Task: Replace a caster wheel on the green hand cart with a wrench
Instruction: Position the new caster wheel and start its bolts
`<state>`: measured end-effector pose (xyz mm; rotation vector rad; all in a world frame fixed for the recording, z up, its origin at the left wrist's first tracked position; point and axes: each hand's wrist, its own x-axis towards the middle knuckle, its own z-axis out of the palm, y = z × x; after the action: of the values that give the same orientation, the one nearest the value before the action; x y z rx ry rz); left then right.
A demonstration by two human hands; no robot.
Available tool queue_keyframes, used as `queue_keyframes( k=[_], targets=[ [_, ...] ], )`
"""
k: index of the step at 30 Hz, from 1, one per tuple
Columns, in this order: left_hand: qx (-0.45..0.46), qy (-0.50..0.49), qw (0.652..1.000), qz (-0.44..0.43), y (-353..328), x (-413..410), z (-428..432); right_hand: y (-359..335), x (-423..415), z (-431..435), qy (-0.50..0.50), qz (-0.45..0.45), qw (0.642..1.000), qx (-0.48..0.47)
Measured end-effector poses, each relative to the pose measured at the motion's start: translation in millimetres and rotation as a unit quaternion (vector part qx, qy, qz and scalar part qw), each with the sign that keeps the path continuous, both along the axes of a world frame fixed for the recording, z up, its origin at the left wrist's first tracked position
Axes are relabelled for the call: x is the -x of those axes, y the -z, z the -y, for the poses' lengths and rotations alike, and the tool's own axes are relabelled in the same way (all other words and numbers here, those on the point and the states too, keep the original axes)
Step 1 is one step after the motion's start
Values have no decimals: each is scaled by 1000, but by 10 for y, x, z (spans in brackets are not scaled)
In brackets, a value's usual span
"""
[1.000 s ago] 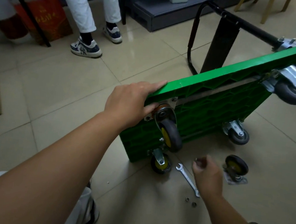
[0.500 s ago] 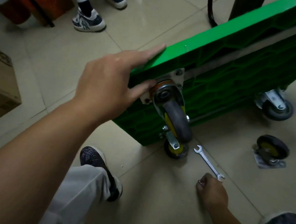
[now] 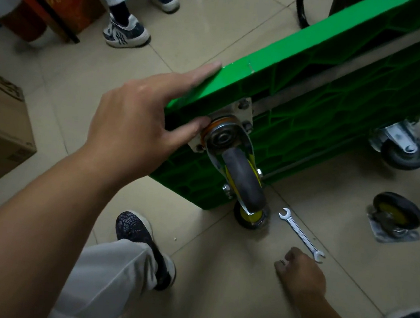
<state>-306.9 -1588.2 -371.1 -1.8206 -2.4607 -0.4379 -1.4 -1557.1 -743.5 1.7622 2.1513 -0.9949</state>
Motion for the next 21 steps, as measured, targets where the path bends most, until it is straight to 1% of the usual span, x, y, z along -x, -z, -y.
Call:
queue_keyframes(
  k=[2, 3, 4, 5, 7, 9, 12, 15, 17, 18, 21],
  targets=[
    [1, -1, 1000, -2, -1, -2, 1, -55, -53, -166, 100, -67, 991, -58],
    [3, -1, 1000, 0, 1, -3, -3, -26, -137, -292, 134, -82, 982, -101],
    [2, -1, 1000, 2, 2, -4, -5, 15, -237, -415, 139, -77, 979, -125],
    [2, -1, 1000, 5, 5, -3, -7, 69, -336, -531, 119, -52, 983, -129],
    [2, -1, 1000, 8, 5, -2, -10, 159, -462, -683, 66, -15, 993, -97],
    [2, -3, 1000, 12, -1, 2, -8, 203, -449, -713, 44, -16, 996, -79],
    [2, -4, 1000, 19, 4, 11, -6, 242, -311, -626, 8, -31, 995, -90],
    [-1, -3, 1000, 31, 3, 18, -7, 287, -223, -560, 12, -47, 997, -68],
    [-3, -3, 1000, 31, -1, 24, -12, 295, -200, -579, 21, -37, 998, -41],
    [-2, -4, 1000, 31, -2, 24, -15, 289, -190, -590, 10, -26, 999, -28],
    [2, -10, 1000, 29, -5, 16, -25, 254, -135, -634, -85, 8, 996, 14]
  ],
)
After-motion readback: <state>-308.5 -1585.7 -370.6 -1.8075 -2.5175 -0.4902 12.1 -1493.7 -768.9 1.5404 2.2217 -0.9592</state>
